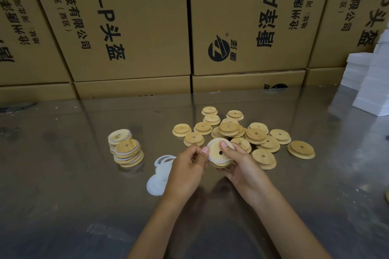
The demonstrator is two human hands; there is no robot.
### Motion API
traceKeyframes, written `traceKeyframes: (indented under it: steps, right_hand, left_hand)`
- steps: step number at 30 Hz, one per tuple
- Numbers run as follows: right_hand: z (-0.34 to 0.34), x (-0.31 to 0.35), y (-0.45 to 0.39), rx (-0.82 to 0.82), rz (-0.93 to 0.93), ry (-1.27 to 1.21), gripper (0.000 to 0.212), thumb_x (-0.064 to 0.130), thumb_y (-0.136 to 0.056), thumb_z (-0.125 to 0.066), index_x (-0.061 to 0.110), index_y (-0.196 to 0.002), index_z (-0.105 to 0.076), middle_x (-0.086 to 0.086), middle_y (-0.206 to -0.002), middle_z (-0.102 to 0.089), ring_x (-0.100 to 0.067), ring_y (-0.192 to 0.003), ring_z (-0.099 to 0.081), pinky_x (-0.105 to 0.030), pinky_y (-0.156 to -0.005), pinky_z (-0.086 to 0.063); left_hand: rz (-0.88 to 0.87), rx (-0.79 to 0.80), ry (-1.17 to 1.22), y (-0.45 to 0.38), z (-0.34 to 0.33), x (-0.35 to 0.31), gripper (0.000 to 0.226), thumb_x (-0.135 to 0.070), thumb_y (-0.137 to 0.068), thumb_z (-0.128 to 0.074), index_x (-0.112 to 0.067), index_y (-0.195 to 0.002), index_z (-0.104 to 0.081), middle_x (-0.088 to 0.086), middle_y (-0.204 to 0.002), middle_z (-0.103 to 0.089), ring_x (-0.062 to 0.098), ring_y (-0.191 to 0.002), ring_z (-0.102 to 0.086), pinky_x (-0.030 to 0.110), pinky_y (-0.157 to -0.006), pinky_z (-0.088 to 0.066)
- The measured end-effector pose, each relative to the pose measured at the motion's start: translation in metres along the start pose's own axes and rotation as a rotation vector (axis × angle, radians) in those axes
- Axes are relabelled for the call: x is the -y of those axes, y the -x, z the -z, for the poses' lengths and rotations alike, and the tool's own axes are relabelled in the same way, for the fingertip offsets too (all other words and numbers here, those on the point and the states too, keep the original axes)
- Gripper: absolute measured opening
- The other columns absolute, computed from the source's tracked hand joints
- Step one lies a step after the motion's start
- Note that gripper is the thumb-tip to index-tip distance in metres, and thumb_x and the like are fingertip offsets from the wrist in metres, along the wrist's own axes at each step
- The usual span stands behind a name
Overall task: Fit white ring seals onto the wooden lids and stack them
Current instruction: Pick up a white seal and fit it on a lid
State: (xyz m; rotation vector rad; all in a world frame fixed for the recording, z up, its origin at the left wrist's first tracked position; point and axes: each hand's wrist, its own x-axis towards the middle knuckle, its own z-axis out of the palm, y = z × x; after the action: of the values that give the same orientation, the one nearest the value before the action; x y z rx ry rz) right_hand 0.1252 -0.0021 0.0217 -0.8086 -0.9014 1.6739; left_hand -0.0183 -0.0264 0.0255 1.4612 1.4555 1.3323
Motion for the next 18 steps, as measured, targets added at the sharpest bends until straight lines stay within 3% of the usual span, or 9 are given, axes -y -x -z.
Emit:
traceKeyframes:
  steps: [7, 11, 18]
  right_hand:
    - [-0.0013, 0.0018, 0.0007, -0.020, 0.001, 0.021, 0.026, 0.025, -0.092, -0.065, 0.012, -0.115, -0.070, -0.002, -0.100, -0.075, -0.011, -0.088, -0.071, -0.024, -0.073, -0.054]
    - [-0.0015, -0.0001, 0.0009, -0.027, 0.025, 0.088, 0.021, 0.021, -0.091, -0.066, 0.011, -0.109, -0.072, -0.004, -0.097, -0.075, -0.015, -0.090, -0.069, -0.026, -0.075, -0.052]
    - [-0.0041, -0.0033, 0.0009, -0.031, 0.017, 0.136, 0.024, 0.010, -0.087, -0.070, 0.007, -0.111, -0.071, -0.018, -0.106, -0.073, -0.024, -0.093, -0.070, -0.031, -0.075, -0.056]
  left_hand:
    - [-0.032, -0.016, 0.029, 0.0000, -0.0008, -0.0003, 0.019, -0.027, -0.094, -0.061, -0.017, -0.078, -0.058, -0.010, -0.065, -0.059, 0.011, -0.065, -0.053, 0.031, -0.067, -0.045]
    - [-0.086, -0.038, 0.044, 0.0000, -0.0008, -0.0012, 0.011, -0.019, -0.092, -0.063, -0.024, -0.084, -0.057, 0.005, -0.081, -0.065, 0.012, -0.069, -0.056, 0.031, -0.066, -0.046]
    - [-0.059, -0.093, 0.067, -0.0031, 0.0023, 0.0027, 0.009, -0.012, -0.093, -0.061, -0.019, -0.086, -0.060, -0.005, -0.077, -0.063, 0.010, -0.068, -0.055, 0.027, -0.066, -0.046]
